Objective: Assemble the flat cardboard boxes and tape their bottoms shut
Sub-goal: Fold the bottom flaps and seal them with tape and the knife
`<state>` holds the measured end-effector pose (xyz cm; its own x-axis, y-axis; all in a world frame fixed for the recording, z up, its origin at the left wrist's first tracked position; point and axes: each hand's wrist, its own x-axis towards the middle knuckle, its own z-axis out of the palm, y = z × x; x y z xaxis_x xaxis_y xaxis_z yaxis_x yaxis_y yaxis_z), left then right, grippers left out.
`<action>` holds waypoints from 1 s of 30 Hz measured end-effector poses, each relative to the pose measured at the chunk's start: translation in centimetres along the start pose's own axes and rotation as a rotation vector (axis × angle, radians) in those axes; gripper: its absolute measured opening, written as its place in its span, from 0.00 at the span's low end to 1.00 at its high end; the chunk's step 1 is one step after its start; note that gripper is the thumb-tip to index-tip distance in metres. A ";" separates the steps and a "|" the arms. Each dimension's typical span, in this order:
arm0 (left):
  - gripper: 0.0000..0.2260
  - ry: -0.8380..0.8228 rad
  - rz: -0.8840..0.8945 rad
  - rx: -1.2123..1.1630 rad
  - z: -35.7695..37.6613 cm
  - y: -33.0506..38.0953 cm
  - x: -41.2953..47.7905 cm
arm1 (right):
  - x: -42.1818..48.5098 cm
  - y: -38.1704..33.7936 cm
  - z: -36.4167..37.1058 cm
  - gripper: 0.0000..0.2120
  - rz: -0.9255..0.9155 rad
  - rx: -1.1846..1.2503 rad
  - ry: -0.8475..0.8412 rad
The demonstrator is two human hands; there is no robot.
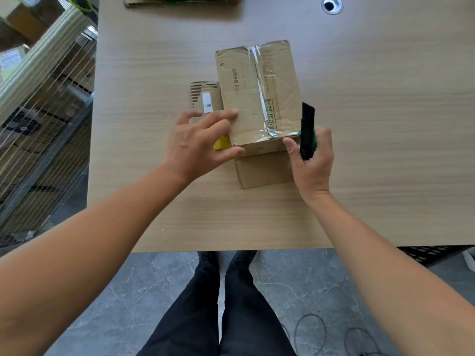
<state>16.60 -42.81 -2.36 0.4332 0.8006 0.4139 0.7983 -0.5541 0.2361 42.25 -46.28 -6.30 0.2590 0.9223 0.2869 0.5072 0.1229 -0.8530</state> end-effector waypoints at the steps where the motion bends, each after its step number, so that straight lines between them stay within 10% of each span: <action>1: 0.20 0.000 -0.019 0.008 -0.1 0.2 0.0 | 0.3 -0.1 -0.3 0.14 0.003 -0.009 -0.008; 13: 0.22 -0.060 -0.196 0.102 -1.0 2.8 0.8 | 1.5 -2.1 -0.2 0.18 0.148 -0.030 -0.111; 21: 0.15 -0.492 -0.220 -0.233 -4.9 7.5 -0.7 | -2.5 -6.8 -2.6 0.22 0.320 -0.097 -0.177; 30: 0.15 -0.496 -0.516 -0.415 -11.2 0.8 1.8 | -1.4 -7.1 -3.5 0.22 0.363 -0.125 -0.320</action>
<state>13.26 -44.38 8.42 0.2665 0.9312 -0.2486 0.7699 -0.0505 0.6361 41.16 -49.69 0.83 0.1824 0.9659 -0.1839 0.5310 -0.2542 -0.8083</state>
